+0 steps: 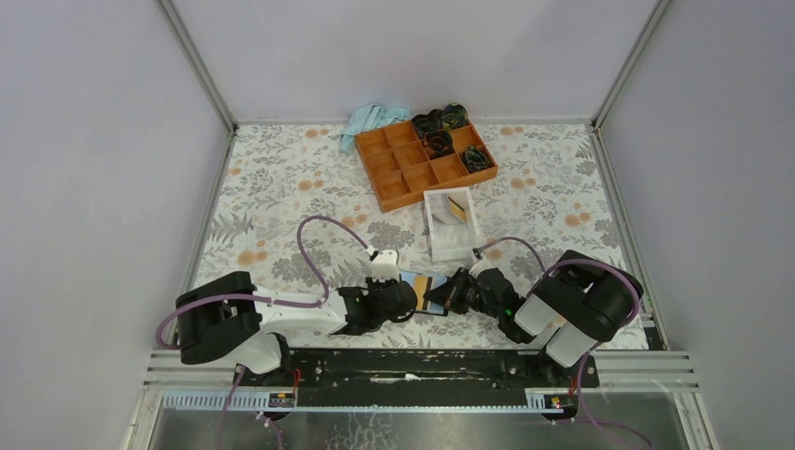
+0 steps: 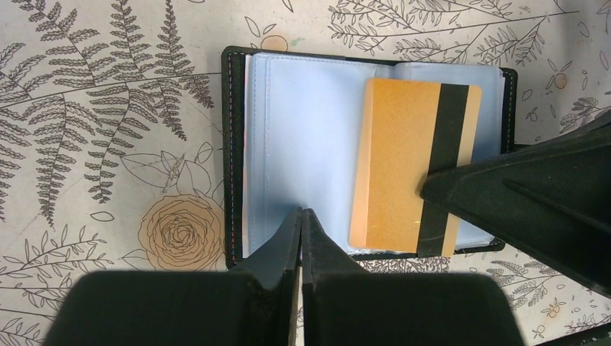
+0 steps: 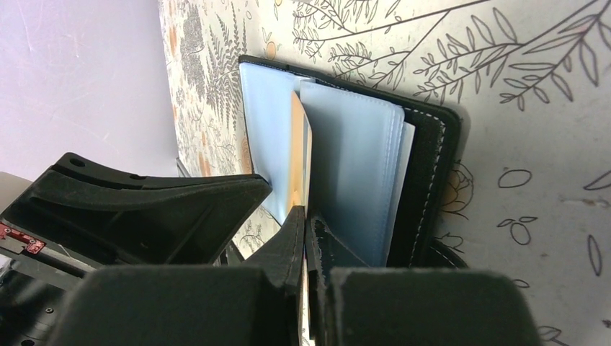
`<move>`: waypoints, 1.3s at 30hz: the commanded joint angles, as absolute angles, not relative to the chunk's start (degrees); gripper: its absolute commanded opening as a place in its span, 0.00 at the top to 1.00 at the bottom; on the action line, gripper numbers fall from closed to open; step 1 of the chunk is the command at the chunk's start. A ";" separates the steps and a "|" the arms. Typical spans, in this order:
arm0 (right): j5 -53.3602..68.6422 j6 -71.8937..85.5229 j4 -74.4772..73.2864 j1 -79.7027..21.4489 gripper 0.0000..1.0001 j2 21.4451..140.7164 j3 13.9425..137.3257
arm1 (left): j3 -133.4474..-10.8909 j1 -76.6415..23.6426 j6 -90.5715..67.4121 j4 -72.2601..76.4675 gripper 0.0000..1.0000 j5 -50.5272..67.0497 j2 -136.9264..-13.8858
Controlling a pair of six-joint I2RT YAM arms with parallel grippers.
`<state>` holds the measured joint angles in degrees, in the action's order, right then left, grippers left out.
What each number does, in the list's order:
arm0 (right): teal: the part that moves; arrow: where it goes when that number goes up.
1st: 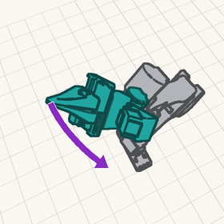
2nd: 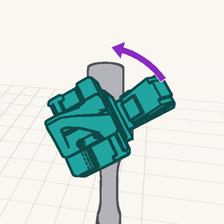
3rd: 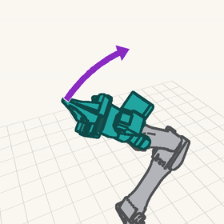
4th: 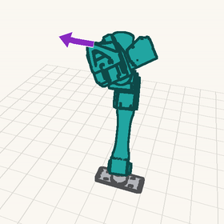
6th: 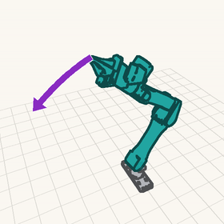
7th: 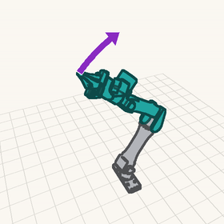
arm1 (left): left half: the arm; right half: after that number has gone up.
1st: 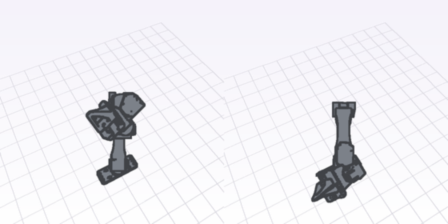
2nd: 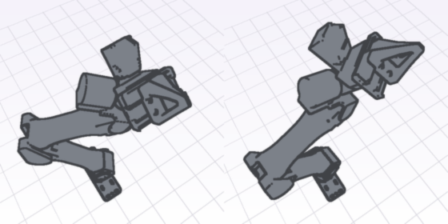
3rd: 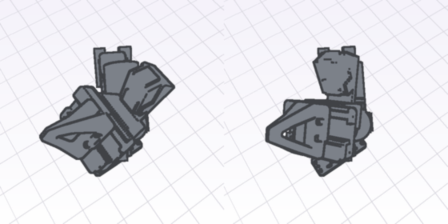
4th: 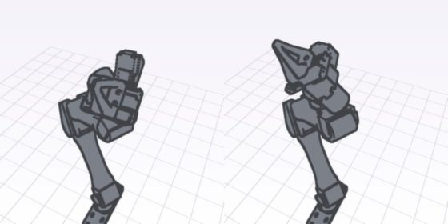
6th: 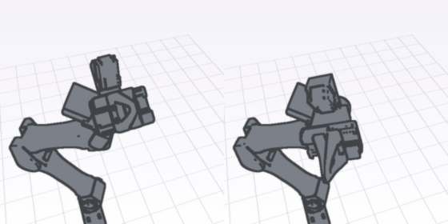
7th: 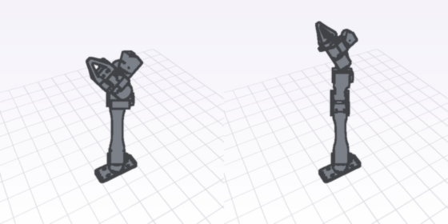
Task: Put the credit cards into the card holder
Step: Insert the credit card into the card holder.
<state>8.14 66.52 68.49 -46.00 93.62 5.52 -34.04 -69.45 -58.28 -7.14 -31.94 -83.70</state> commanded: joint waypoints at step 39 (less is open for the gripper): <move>11.79 60.64 51.24 -46.22 1.00 98.39 12.94 | -33.33 -69.96 -59.37 -16.87 0.82 -33.21 -84.29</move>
<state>11.94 63.46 59.83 -45.95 95.57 12.95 -34.79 -69.71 -58.52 -8.19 -32.88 -84.27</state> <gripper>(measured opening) 0.019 0.147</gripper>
